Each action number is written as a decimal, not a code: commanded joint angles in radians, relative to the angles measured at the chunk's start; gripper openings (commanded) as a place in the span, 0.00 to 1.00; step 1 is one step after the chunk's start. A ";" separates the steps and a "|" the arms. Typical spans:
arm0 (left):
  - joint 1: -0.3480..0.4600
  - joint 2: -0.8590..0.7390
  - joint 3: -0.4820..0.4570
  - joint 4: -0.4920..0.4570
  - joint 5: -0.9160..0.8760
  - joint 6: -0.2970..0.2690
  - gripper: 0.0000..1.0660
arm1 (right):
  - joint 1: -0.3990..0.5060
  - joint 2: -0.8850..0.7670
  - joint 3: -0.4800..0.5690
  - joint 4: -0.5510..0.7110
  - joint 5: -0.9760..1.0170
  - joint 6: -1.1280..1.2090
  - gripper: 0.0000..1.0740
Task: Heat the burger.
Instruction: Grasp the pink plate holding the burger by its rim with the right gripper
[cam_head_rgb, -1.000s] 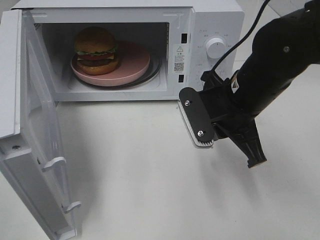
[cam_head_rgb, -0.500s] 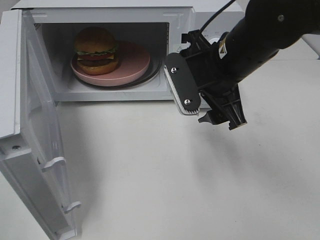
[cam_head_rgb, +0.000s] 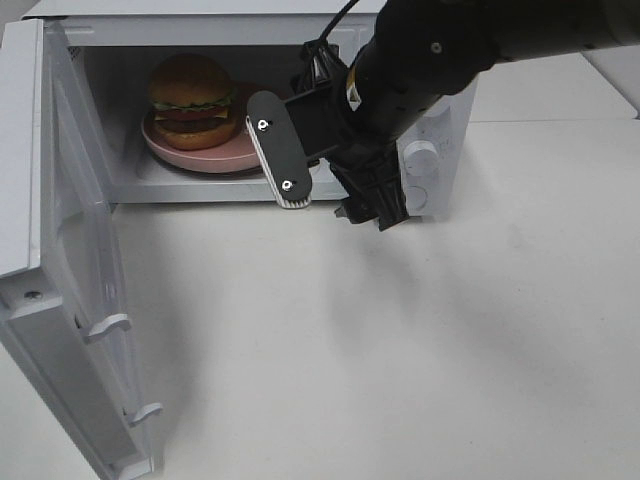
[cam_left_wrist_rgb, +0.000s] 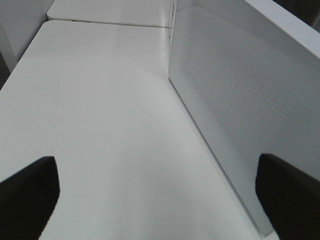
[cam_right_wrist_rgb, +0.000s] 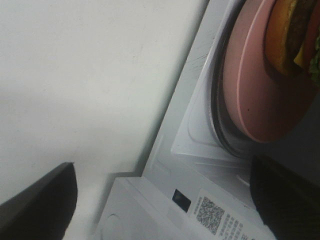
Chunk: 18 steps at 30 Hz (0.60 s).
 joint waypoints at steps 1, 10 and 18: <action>0.004 -0.015 0.003 -0.002 0.002 -0.001 0.94 | 0.005 0.035 -0.046 -0.011 -0.012 0.017 0.85; 0.004 -0.015 0.003 -0.002 0.002 -0.001 0.94 | 0.005 0.170 -0.190 -0.008 -0.017 0.020 0.83; 0.004 -0.015 0.003 -0.002 0.002 -0.001 0.94 | 0.005 0.286 -0.311 -0.008 -0.029 0.021 0.82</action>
